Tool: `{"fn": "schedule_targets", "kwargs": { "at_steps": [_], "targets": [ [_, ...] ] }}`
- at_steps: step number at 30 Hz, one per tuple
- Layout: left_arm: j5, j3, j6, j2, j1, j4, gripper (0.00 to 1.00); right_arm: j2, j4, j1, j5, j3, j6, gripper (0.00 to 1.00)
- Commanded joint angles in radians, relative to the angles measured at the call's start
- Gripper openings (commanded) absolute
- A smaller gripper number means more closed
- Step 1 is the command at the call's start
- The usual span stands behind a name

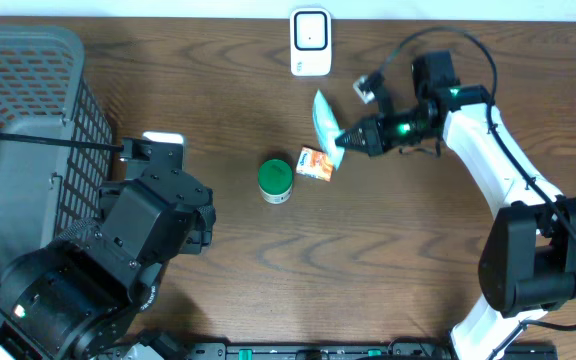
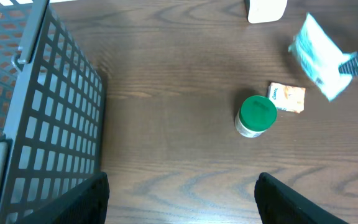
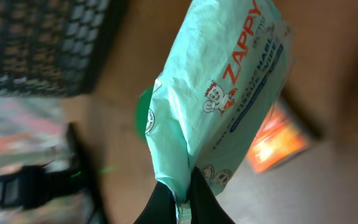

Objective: Scan the item barcode
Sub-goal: 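Carry the wipes pack up toward the white scanner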

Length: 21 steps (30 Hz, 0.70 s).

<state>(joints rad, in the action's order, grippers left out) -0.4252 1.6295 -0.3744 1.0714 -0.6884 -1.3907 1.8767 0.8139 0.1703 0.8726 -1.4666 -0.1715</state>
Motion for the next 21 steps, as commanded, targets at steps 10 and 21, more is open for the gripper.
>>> {"fn": "schedule_targets", "kwargs": {
  "at_steps": [10,21],
  "targets": [
    [-0.013,0.010,-0.013,-0.001,0.003,-0.005,0.75,0.011,-0.371,0.111,-0.474,-0.086,0.061,0.01],
    [-0.013,0.010,-0.012,-0.001,0.003,-0.004,0.75,0.106,-0.668,0.106,-0.546,-0.100,0.103,0.01]
  ]
}}
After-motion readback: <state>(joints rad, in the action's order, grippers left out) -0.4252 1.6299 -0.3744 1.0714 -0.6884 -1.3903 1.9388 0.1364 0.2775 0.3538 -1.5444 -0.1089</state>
